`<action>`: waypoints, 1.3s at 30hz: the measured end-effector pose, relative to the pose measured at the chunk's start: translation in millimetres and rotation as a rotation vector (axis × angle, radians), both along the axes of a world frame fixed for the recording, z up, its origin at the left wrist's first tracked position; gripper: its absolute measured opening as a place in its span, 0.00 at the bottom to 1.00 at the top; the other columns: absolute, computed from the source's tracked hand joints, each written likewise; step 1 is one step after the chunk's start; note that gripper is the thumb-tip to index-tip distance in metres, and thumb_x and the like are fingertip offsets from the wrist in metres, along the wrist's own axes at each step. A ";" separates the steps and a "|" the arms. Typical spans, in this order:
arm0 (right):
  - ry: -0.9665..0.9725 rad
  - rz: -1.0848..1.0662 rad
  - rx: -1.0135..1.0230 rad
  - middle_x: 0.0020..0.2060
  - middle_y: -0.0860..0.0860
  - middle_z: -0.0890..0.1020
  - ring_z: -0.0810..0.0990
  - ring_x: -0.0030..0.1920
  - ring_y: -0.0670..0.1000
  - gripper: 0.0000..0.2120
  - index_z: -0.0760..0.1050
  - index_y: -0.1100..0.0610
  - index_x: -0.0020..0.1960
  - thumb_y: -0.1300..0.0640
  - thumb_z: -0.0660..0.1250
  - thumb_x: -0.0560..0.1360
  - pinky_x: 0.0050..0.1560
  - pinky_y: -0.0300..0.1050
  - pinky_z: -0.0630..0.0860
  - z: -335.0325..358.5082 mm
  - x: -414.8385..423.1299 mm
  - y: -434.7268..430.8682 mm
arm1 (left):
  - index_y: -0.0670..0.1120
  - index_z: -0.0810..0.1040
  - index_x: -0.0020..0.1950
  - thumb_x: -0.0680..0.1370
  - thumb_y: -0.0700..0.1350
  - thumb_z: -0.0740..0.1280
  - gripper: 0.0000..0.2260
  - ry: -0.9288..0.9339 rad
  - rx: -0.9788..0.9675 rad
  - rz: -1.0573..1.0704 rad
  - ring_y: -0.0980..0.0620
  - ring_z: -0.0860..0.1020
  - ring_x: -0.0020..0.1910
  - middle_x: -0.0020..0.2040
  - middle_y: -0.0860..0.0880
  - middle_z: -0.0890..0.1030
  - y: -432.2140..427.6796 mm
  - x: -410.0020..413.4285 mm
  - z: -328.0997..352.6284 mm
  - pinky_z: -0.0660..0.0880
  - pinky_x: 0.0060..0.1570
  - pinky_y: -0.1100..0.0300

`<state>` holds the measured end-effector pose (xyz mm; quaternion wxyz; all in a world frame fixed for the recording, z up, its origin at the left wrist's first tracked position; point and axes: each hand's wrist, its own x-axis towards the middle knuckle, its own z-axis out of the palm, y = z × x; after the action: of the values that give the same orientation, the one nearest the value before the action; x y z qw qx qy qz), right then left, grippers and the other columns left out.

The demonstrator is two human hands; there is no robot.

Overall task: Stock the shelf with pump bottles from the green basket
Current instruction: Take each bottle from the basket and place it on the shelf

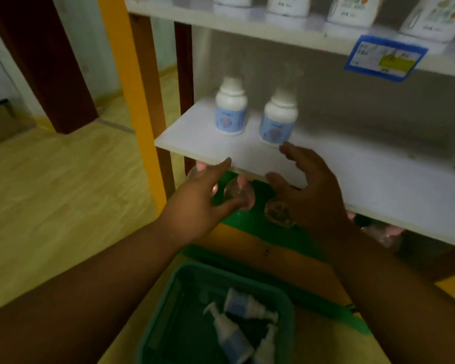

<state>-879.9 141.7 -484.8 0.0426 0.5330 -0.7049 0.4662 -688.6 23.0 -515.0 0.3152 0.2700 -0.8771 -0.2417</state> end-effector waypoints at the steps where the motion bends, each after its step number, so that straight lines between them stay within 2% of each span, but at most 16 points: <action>1: 0.012 0.054 -0.002 0.63 0.44 0.75 0.73 0.63 0.40 0.29 0.72 0.52 0.70 0.40 0.68 0.74 0.61 0.29 0.69 -8.5 15.8 8.5 | 0.55 0.62 0.77 0.69 0.70 0.66 0.40 -0.030 0.043 0.008 0.67 0.64 0.65 0.73 0.54 0.70 5.2 9.6 -12.4 0.62 0.59 0.73; 3: 0.050 0.147 0.079 0.65 0.46 0.75 0.71 0.65 0.39 0.28 0.73 0.54 0.70 0.41 0.69 0.74 0.64 0.35 0.70 -33.0 39.3 21.1 | 0.53 0.60 0.78 0.70 0.67 0.68 0.41 -0.152 0.136 0.012 0.63 0.64 0.68 0.75 0.52 0.68 10.4 24.5 -40.5 0.60 0.62 0.69; 5: 0.044 0.174 0.308 0.69 0.49 0.74 0.67 0.68 0.41 0.32 0.71 0.53 0.72 0.37 0.68 0.73 0.66 0.38 0.65 -61.8 53.8 31.5 | 0.52 0.56 0.79 0.70 0.66 0.68 0.43 -0.345 0.167 -0.006 0.54 0.65 0.73 0.76 0.49 0.65 10.3 35.3 -67.9 0.61 0.63 0.66; 9: 0.034 0.207 0.701 0.72 0.53 0.72 0.70 0.71 0.53 0.34 0.68 0.54 0.74 0.41 0.72 0.73 0.65 0.35 0.59 -123.6 66.3 53.2 | 0.53 0.52 0.80 0.70 0.69 0.67 0.45 -0.556 0.212 -0.040 0.47 0.66 0.73 0.77 0.47 0.63 14.9 49.5 -115.2 0.65 0.67 0.57; 10: 0.037 0.218 0.765 0.72 0.54 0.72 0.70 0.70 0.54 0.33 0.68 0.54 0.74 0.42 0.72 0.74 0.64 0.34 0.59 -137.0 66.4 57.9 | 0.53 0.52 0.80 0.70 0.69 0.67 0.45 -0.581 0.215 -0.048 0.46 0.66 0.73 0.77 0.47 0.63 18.5 51.4 -126.8 0.65 0.67 0.56; 14: -0.008 0.264 1.181 0.75 0.54 0.66 0.68 0.72 0.55 0.38 0.61 0.53 0.78 0.37 0.67 0.75 0.67 0.48 0.66 -185.9 57.7 68.6 | 0.52 0.53 0.80 0.71 0.66 0.69 0.44 -0.715 0.288 -0.077 0.44 0.65 0.73 0.78 0.46 0.62 33.1 52.3 -174.2 0.63 0.69 0.53; 16: 0.016 0.309 1.287 0.74 0.55 0.68 0.70 0.70 0.56 0.38 0.61 0.53 0.78 0.36 0.67 0.74 0.65 0.47 0.68 -208.2 53.3 67.1 | 0.48 0.50 0.80 0.71 0.65 0.69 0.46 -0.807 0.348 -0.107 0.44 0.62 0.75 0.79 0.44 0.58 40.6 46.2 -196.1 0.62 0.70 0.52; 19: -0.030 0.317 1.357 0.74 0.55 0.68 0.70 0.70 0.57 0.38 0.62 0.53 0.77 0.38 0.69 0.74 0.66 0.49 0.67 -240.3 51.3 64.9 | 0.47 0.48 0.80 0.73 0.64 0.68 0.46 -0.808 0.515 -0.106 0.43 0.61 0.75 0.79 0.44 0.56 56.1 34.6 -226.0 0.62 0.70 0.50; 22: -0.136 0.285 1.447 0.69 0.57 0.74 0.74 0.66 0.57 0.33 0.67 0.55 0.74 0.43 0.71 0.74 0.63 0.46 0.71 -278.2 54.7 64.3 | 0.46 0.48 0.80 0.73 0.62 0.69 0.45 -0.816 0.640 -0.079 0.43 0.61 0.76 0.80 0.44 0.55 72.8 31.6 -256.3 0.62 0.71 0.49; 26: -0.200 0.203 1.567 0.65 0.57 0.76 0.76 0.64 0.57 0.31 0.66 0.56 0.74 0.47 0.71 0.75 0.64 0.52 0.73 -331.1 69.4 69.6 | 0.45 0.45 0.80 0.72 0.59 0.72 0.49 -0.938 0.670 -0.124 0.43 0.61 0.76 0.79 0.42 0.55 87.1 41.4 -283.1 0.61 0.72 0.51; 29: -0.228 0.125 1.657 0.61 0.57 0.77 0.77 0.60 0.57 0.33 0.69 0.55 0.68 0.42 0.74 0.70 0.62 0.53 0.74 -362.2 81.5 68.0 | 0.46 0.43 0.80 0.71 0.58 0.73 0.50 -0.955 0.698 -0.135 0.43 0.60 0.76 0.79 0.43 0.54 88.4 46.6 -293.5 0.60 0.73 0.50; 32: -0.183 0.216 1.716 0.57 0.53 0.79 0.79 0.52 0.51 0.19 0.75 0.50 0.57 0.44 0.73 0.71 0.52 0.44 0.74 -379.1 96.5 66.4 | 0.46 0.43 0.80 0.72 0.56 0.74 0.50 -0.988 0.713 -0.121 0.43 0.58 0.76 0.80 0.43 0.53 81.7 49.7 -301.4 0.59 0.74 0.47; 34: -0.206 0.262 1.667 0.55 0.52 0.80 0.75 0.40 0.44 0.07 0.73 0.47 0.48 0.47 0.70 0.75 0.39 0.36 0.69 -387.6 101.9 66.9 | 0.46 0.42 0.80 0.72 0.56 0.73 0.49 -1.016 0.707 -0.113 0.43 0.56 0.77 0.80 0.44 0.51 76.5 51.6 -305.9 0.57 0.75 0.46; 35: -0.200 0.265 1.645 0.53 0.52 0.81 0.73 0.37 0.43 0.07 0.72 0.47 0.46 0.47 0.69 0.76 0.35 0.37 0.68 -390.6 102.1 68.4 | 0.46 0.42 0.80 0.72 0.57 0.72 0.49 -1.029 0.703 -0.113 0.43 0.54 0.78 0.80 0.44 0.49 74.0 52.4 -307.5 0.55 0.75 0.46; 36: -0.228 0.259 1.625 0.53 0.51 0.81 0.73 0.37 0.43 0.08 0.73 0.48 0.48 0.47 0.70 0.75 0.36 0.38 0.70 -390.3 101.4 69.1 | 0.46 0.42 0.80 0.73 0.58 0.72 0.49 -1.038 0.691 -0.113 0.44 0.53 0.78 0.80 0.44 0.48 71.1 53.4 -308.9 0.54 0.76 0.47; 39: -0.411 0.240 1.568 0.53 0.51 0.82 0.79 0.48 0.49 0.16 0.77 0.51 0.57 0.49 0.74 0.72 0.51 0.45 0.77 -384.0 94.7 70.1 | 0.44 0.43 0.80 0.72 0.61 0.71 0.49 -1.009 0.639 -0.096 0.43 0.52 0.78 0.80 0.43 0.48 57.0 57.7 -302.5 0.53 0.75 0.49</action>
<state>-785.2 211.8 -868.8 -0.5225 0.3837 -0.7580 -0.0725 -630.8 80.0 -817.5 -0.2481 0.3931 -0.8135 -0.3494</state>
